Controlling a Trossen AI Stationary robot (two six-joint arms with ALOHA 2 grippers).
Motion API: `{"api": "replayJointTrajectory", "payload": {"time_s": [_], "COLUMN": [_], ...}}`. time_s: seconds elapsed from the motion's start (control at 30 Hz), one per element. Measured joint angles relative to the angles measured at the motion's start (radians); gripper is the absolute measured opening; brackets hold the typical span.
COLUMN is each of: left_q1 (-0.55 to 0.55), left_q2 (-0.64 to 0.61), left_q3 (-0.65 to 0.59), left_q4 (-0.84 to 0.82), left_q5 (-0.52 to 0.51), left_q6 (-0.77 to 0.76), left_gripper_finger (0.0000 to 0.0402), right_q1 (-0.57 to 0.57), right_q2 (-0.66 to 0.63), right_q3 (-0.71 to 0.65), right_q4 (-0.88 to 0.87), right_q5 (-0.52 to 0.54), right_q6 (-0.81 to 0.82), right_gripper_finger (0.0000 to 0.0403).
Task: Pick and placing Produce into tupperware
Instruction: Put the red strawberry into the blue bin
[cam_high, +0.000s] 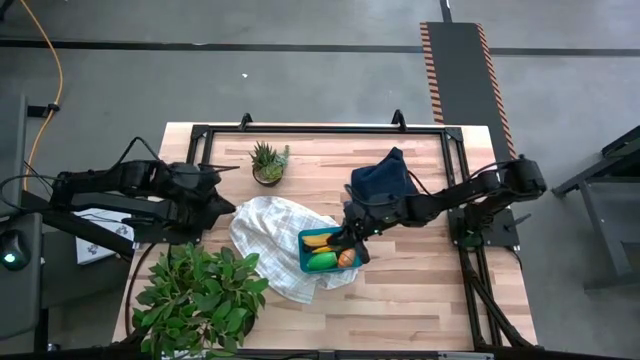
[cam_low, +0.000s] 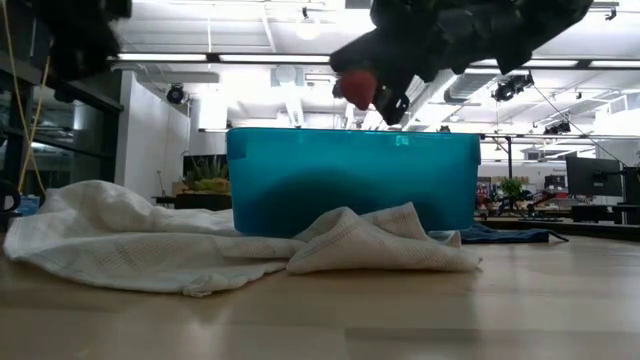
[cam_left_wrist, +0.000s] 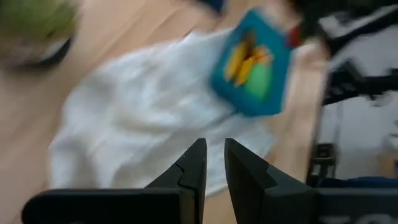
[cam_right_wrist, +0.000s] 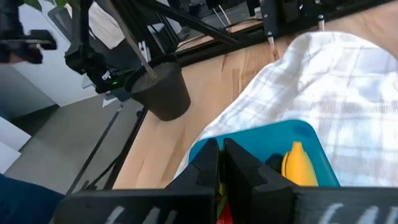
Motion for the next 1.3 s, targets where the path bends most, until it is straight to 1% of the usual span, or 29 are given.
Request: {"api": "replayJointTrajectory", "payload": {"time_s": [0.17,0.27,0.47,0.7,0.87,0.97,1.1,1.3], "left_q1": [0.0,0.0,0.0,0.0,0.0,0.0,0.0,0.0], "left_q2": [0.0,0.004,0.028,0.093,0.123,0.124,0.117,0.117], "left_q3": [0.0,0.0,0.0,0.0,0.0,0.0,0.0,0.0], "left_q4": [0.21,0.27,0.276,0.287,0.333,0.36,0.383,0.382], "left_q5": [0.089,0.085,0.077,0.123,0.143,0.172,0.182,0.199], "left_q6": [0.185,0.231,0.271,0.393,0.455,0.509,0.556,0.58], "left_gripper_finger": [0.0046,0.0046,0.0046,0.0046,0.0046,0.0046,0.0046,0.0046], "right_q1": [0.0,0.0,0.0,0.0,0.0,0.0,0.0,0.0], "right_q2": [0.01,0.01,0.01,0.01,0.01,0.01,0.01,0.01], "right_q3": [0.009,0.009,0.009,0.009,0.009,0.009,0.009,0.009], "right_q4": [-0.003,-0.013,-0.012,-0.014,-0.014,-0.016,-0.033,-0.039], "right_q5": [0.008,0.017,0.025,0.026,0.026,0.026,0.026,0.026], "right_q6": [0.0,0.0,0.0,0.002,0.003,0.003,0.002,0.0], "right_gripper_finger": [0.0,0.0,0.0,0.0,0.0,0.0,0.0,0.0]}}
